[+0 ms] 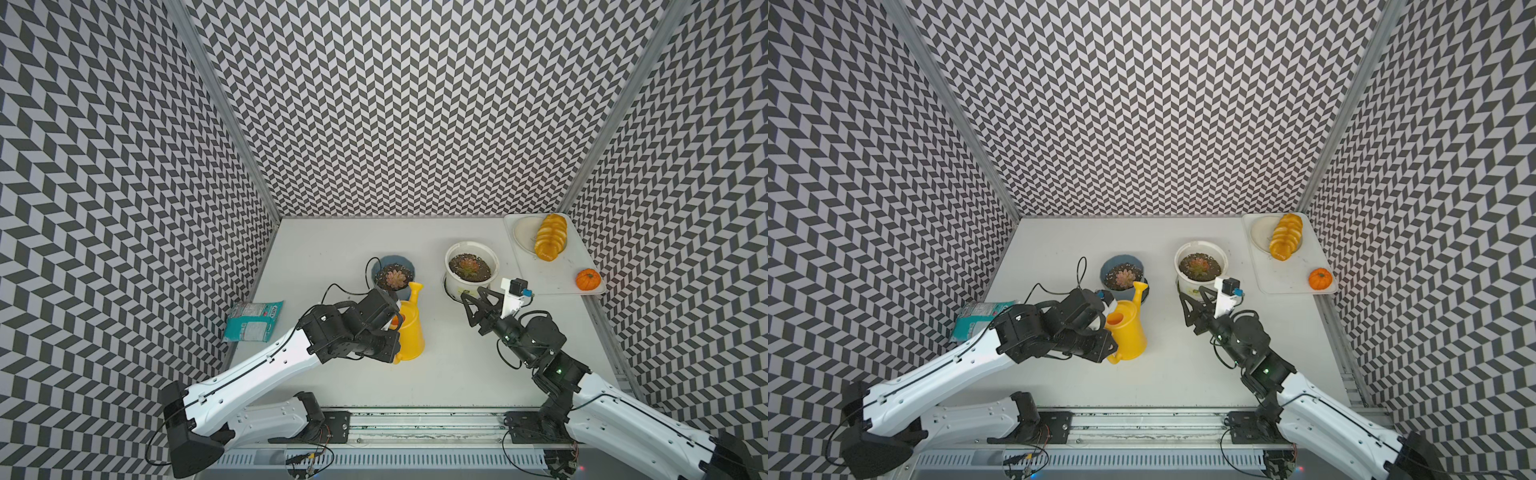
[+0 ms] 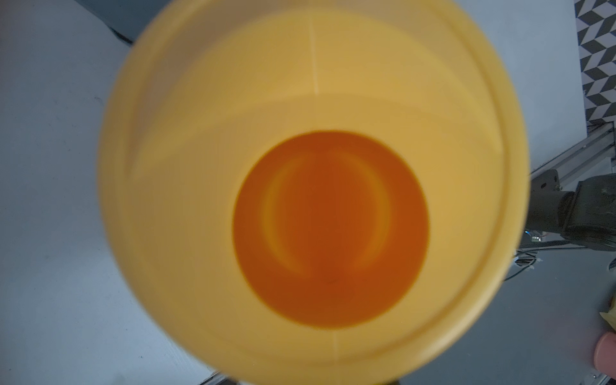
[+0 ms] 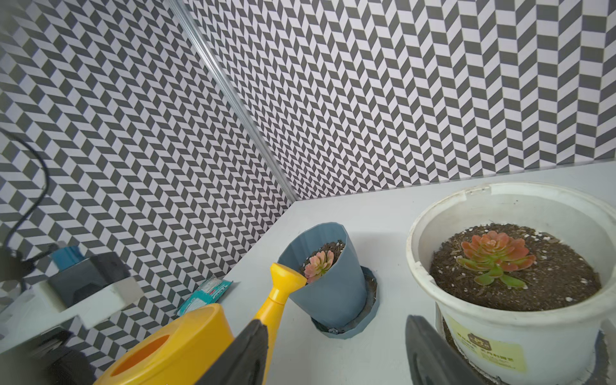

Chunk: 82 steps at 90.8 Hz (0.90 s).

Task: Water the succulent around the soil edge
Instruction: Water the soil of the potted plant with water, then place the watering can at the center of the board.

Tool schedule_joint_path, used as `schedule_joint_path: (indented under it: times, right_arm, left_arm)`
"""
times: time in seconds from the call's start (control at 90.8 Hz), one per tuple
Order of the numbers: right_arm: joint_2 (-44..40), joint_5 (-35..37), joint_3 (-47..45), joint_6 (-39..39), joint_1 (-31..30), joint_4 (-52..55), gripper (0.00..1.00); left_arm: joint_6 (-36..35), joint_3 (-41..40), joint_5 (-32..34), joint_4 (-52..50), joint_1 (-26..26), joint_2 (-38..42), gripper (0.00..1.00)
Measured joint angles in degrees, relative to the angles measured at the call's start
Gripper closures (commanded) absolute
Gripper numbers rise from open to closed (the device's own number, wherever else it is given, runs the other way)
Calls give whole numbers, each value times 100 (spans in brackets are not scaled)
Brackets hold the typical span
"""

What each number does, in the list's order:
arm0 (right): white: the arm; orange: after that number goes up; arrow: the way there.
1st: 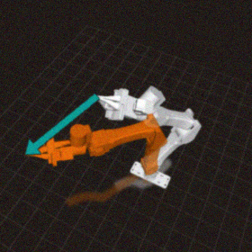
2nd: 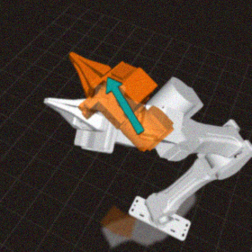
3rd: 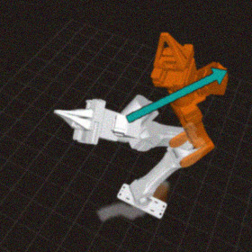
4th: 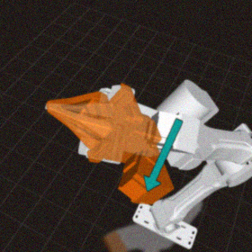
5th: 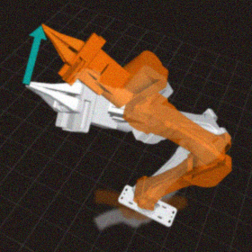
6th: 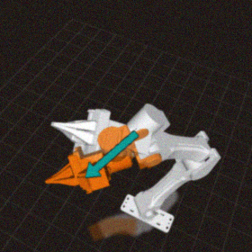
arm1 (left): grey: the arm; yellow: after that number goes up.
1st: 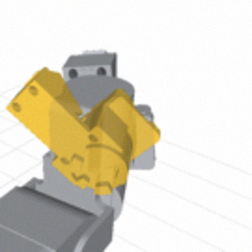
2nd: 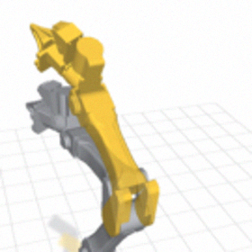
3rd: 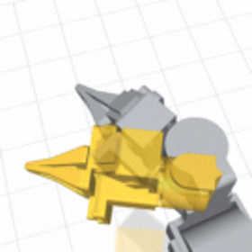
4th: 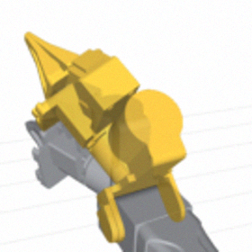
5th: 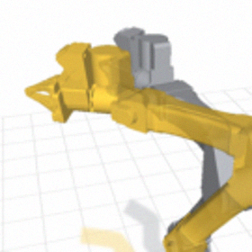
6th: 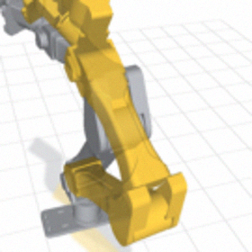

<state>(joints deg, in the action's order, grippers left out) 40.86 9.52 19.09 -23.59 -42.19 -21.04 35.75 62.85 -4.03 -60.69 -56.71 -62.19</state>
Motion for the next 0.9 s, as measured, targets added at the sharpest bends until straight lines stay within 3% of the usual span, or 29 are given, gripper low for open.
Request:
schedule_joint_path:
  times: [0.353,0.551,0.903]
  right_arm:
    - [-420,750,-240,-164,0,4,23]
    - [-393,946,-240,-240,0,4,22]
    - [-140,1069,-240,-267,0,7,21]
  left_arm:
    - [507,-785,562,1117,-1211,74,100]
    - [981,-1226,1021,1663,-1762,-411,100]
    - [1655,-1467,1604,2439,-1982,-1220,100]
